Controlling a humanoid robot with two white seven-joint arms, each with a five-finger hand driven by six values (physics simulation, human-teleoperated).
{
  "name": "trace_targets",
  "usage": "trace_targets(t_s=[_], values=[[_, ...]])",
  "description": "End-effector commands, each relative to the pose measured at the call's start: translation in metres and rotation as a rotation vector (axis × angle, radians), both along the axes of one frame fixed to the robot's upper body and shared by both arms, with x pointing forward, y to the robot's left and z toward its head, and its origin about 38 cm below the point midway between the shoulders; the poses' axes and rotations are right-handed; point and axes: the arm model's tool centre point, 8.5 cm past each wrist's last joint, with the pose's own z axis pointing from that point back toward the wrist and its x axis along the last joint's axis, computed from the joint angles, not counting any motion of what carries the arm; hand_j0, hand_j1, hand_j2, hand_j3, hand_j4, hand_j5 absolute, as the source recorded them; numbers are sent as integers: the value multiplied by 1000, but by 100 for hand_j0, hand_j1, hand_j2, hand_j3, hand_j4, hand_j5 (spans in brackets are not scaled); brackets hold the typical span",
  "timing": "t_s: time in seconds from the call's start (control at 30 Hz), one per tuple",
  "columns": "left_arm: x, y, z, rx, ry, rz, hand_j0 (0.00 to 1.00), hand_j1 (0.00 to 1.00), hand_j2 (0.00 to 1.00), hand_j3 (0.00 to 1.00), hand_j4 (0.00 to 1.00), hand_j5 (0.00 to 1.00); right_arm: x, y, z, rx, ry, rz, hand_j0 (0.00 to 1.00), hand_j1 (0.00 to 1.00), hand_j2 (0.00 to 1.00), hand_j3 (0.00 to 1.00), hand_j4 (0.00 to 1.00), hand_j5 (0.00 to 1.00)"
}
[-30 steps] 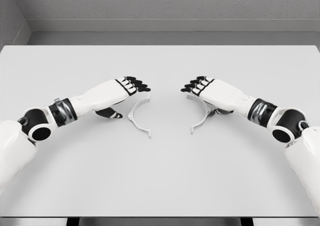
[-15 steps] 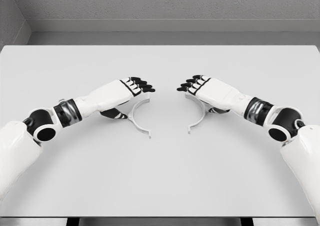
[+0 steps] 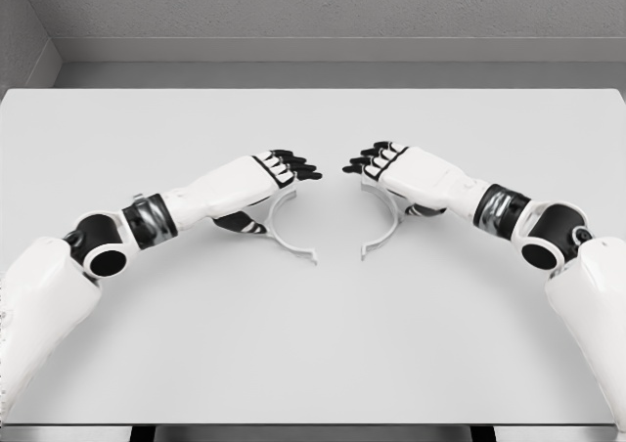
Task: Assemble PVC drainage pipe clamps
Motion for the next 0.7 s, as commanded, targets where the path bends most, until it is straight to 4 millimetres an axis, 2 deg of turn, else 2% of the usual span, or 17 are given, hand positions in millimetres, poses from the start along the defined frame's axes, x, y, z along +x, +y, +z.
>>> trace_targets(t_s=[0.0,0.07,0.23,0.4,0.67], values=[[0,-5,1,-19,1,-5,100,100,100,100,100,100,0,0,-5,1,15,-1,100,100,100,100,100,100],[0,-9,3,-28,-1,-8,100,100,100,100,100,100,1,3,-5,7,17,1,100,100,100,100,100,100],[5,5,4,-28,0,25,100,100,100,100,100,100,1,3,-3,10,12,1,100,100,100,100,100,100],[10,33,5,0,0,75,100,100,100,100,100,100,2,-2,-1,12,9,-9,100,100,100,100,100,100],[14,40,-3,9,26,100,100,100,100,100,100,100,2,-1,-3,10,14,-9,100,100,100,100,100,100]])
